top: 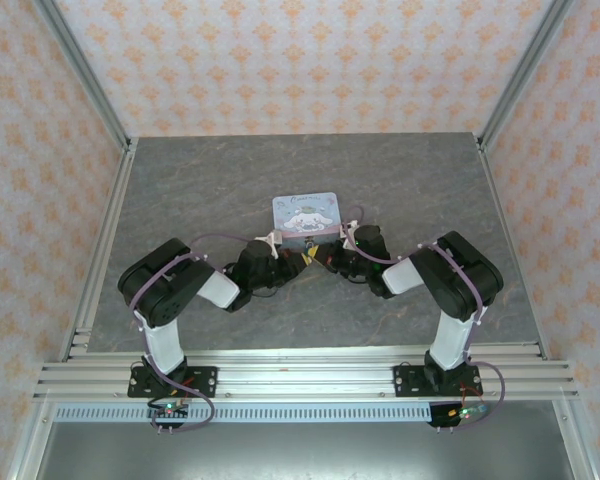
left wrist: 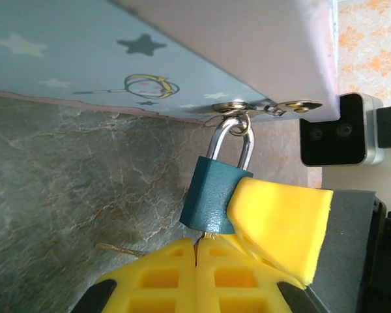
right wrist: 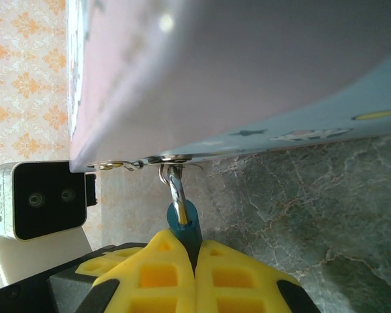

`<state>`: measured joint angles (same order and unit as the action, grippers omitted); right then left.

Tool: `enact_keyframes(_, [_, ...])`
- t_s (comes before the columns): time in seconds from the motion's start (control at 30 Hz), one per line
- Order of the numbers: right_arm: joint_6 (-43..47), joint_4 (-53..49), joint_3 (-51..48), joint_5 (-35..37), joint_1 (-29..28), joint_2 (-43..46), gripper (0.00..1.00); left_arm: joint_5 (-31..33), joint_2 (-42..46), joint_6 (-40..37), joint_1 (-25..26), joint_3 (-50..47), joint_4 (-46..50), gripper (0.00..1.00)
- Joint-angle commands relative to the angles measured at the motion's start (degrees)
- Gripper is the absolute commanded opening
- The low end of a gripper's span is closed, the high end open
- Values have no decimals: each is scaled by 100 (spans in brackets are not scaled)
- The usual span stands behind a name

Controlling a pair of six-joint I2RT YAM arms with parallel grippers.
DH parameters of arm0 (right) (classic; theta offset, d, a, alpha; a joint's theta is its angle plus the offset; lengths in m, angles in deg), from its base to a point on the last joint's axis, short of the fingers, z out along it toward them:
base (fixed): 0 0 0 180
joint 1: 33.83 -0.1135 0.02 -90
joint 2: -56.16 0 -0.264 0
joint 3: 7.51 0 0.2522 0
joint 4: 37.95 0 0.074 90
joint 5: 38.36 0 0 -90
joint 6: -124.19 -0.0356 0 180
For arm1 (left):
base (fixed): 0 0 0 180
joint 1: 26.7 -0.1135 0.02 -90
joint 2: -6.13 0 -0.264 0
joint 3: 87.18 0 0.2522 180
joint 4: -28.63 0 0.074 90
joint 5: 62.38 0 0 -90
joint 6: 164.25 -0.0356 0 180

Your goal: Unlock the padlock with the key

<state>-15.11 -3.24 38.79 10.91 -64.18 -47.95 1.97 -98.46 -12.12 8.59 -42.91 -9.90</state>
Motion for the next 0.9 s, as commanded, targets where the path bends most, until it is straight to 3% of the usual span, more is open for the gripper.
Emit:
enact_keyframes(0.0, [16,-91,-72,-248,-86,-80,0,-43,293,-307,161,192,866,0])
enact_keyframes(0.27, [-27,-84,-63,-249,-90,-43,0,893,999,-1472,449,1143,4215,0])
enact_keyframes(0.4, [-49,-74,-63,-227,-88,-34,0,1253,1007,-1745,632,1552,5001,0])
enact_keyframes(0.53, [-45,-83,-85,-194,-86,-44,0,1246,1008,-1648,656,1474,4845,1])
enact_keyframes(0.7, [-10,-92,-133,-86,-90,-56,0,1369,1367,-1457,621,1159,4567,39])
enact_keyframes(0.87, [6,-92,-160,-33,-88,-73,0,1565,2025,-1303,462,959,4655,67])
